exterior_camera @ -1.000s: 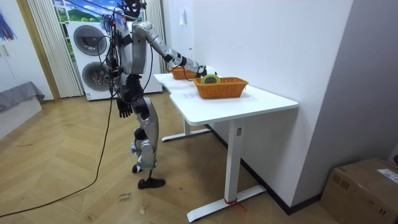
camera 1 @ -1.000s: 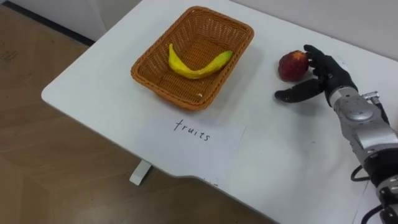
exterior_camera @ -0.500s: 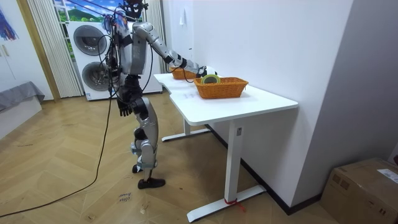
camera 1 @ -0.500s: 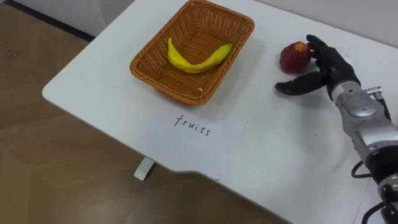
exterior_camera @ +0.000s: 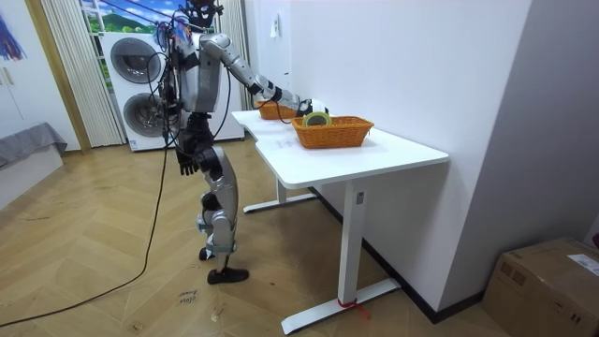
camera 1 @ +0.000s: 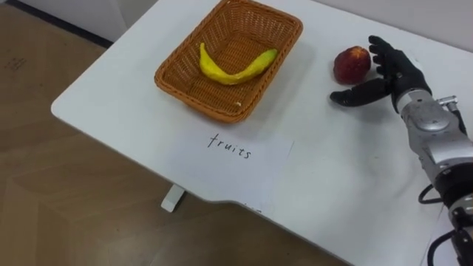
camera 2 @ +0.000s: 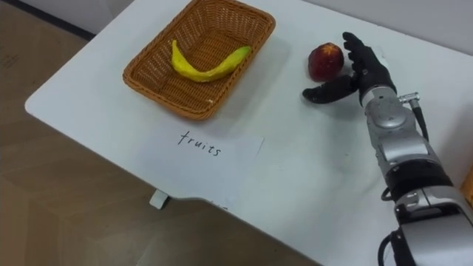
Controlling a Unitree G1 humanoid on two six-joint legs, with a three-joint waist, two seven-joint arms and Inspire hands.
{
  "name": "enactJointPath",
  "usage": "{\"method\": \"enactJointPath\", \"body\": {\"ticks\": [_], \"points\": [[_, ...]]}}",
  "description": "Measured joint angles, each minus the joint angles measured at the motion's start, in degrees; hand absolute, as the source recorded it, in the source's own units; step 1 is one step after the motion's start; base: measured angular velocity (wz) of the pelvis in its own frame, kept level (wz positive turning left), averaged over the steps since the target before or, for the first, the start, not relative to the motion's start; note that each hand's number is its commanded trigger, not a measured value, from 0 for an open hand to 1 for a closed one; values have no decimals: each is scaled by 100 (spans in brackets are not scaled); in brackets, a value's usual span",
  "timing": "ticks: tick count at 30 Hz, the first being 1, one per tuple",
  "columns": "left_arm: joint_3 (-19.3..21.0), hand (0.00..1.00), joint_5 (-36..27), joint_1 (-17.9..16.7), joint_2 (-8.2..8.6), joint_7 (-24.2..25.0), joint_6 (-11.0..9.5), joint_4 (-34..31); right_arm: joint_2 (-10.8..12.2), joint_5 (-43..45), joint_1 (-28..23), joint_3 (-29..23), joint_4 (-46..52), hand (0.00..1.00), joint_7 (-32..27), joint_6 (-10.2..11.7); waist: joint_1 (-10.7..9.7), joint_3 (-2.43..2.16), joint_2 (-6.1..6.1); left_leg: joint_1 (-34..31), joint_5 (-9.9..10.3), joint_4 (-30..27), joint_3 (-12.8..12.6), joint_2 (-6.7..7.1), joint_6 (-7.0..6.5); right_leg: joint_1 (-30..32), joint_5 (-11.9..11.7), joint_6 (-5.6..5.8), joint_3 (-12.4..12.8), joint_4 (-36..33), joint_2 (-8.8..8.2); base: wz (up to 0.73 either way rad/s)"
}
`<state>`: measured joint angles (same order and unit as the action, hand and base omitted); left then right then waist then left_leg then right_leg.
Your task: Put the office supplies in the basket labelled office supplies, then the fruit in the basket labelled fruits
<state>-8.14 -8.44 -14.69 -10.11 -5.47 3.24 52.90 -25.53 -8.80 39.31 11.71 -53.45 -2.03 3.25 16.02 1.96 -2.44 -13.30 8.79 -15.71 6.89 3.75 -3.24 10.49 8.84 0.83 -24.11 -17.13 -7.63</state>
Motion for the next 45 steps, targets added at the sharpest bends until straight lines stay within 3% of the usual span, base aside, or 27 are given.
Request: {"method": "enactJointPath", "body": {"ticks": [16, 22, 35, 45], "points": [[-3, 0, 5, 48, -2, 163, 13, 127, 0, 30, 28, 0, -2, 0, -287, 240, 21, 48, 79, -155, -32, -18, -24, 7, 1, 178, -13, -23, -127, -75, -24, 0], [-3, 0, 11, 49, 0, 229, 13, 130, 0, 28, 28, 1, -18, 0, -304, 289, 27, 44, 87, -164, -35, -16, -26, 6, 2, 190, -17, -29, -125, -76, -24, 0], [-2, 0, 14, 42, 1, 106, 23, 165, 16, 40, 54, 1, -43, 0, -492, 200, 174, 40, 85, -217, -81, -16, -15, 0, 23, 226, -40, -67, -123, -67, -13, 1], [-2, 0, 9, 49, 0, 85, 21, 178, 76, 39, 83, 6, -38, 0, -666, 188, 177, 39, 83, -249, -108, -13, -6, 4, 30, 257, -29, -89, -132, -50, -21, 0]]}}
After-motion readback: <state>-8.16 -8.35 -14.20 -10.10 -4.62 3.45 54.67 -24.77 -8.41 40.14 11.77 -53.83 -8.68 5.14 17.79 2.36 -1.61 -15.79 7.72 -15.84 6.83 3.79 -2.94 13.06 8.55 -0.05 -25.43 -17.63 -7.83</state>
